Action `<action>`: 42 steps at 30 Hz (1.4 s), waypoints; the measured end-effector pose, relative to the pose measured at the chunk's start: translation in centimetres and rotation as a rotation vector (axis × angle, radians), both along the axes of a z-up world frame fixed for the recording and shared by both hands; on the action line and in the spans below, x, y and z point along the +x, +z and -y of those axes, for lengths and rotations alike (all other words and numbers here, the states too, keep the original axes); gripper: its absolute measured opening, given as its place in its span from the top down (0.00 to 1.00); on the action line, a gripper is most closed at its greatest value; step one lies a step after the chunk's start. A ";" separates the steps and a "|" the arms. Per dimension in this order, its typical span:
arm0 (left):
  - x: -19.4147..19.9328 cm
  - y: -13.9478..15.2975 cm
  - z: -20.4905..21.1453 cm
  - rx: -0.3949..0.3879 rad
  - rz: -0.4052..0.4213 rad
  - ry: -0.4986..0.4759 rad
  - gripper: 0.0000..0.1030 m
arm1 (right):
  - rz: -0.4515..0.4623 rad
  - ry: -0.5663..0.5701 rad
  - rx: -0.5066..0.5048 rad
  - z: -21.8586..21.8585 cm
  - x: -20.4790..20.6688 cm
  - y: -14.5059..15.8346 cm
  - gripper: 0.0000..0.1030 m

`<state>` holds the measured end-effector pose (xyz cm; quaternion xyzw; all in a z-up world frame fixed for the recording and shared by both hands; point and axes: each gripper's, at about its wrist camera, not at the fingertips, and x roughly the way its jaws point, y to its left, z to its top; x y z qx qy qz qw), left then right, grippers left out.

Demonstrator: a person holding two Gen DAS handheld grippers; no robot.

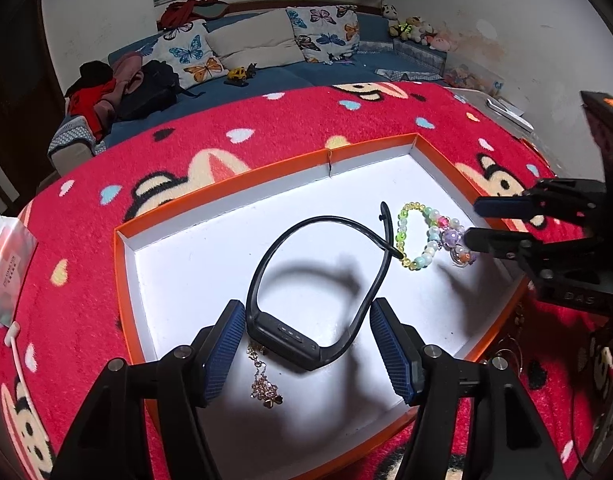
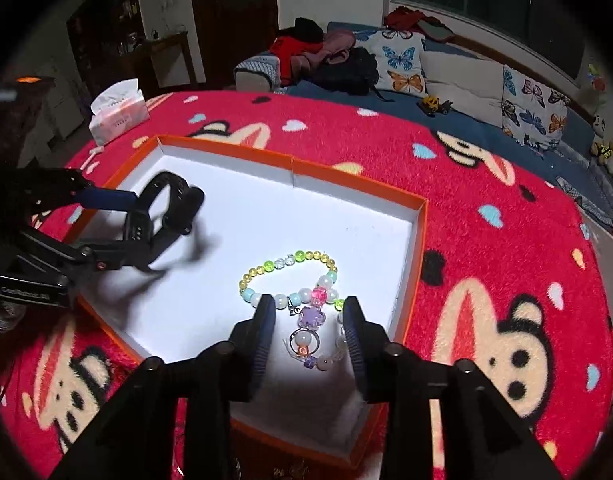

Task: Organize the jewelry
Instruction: 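Carry watch band and bracelet into the orange box and open both tools, then raise both open tools away from the box, then grasp the silver hoop earring with the left tool while the right tool grasps the green bead bracelet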

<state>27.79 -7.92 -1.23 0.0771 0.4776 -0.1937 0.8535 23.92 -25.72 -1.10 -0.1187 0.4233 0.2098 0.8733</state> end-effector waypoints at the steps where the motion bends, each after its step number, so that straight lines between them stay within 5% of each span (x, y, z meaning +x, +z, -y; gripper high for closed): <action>1: 0.0 0.0 0.0 0.000 -0.001 0.000 0.33 | 0.003 0.003 0.001 0.0 -0.1 0.2 0.61; 14: -0.6 1.3 -0.1 -0.010 0.038 0.002 0.33 | 0.041 0.006 0.022 1.3 -2.2 1.4 0.61; 25: -8.4 4.7 2.9 -0.087 0.098 -0.158 0.33 | 0.074 0.000 0.039 3.4 -5.8 2.7 0.61; 33: -12.8 1.9 8.5 -0.075 0.031 -0.319 0.33 | 0.035 -0.004 0.039 4.7 -8.1 1.2 0.61; 42: -12.6 -1.8 11.9 -0.015 -0.025 -0.365 0.33 | -0.004 -0.017 0.055 6.4 -9.2 -0.5 0.61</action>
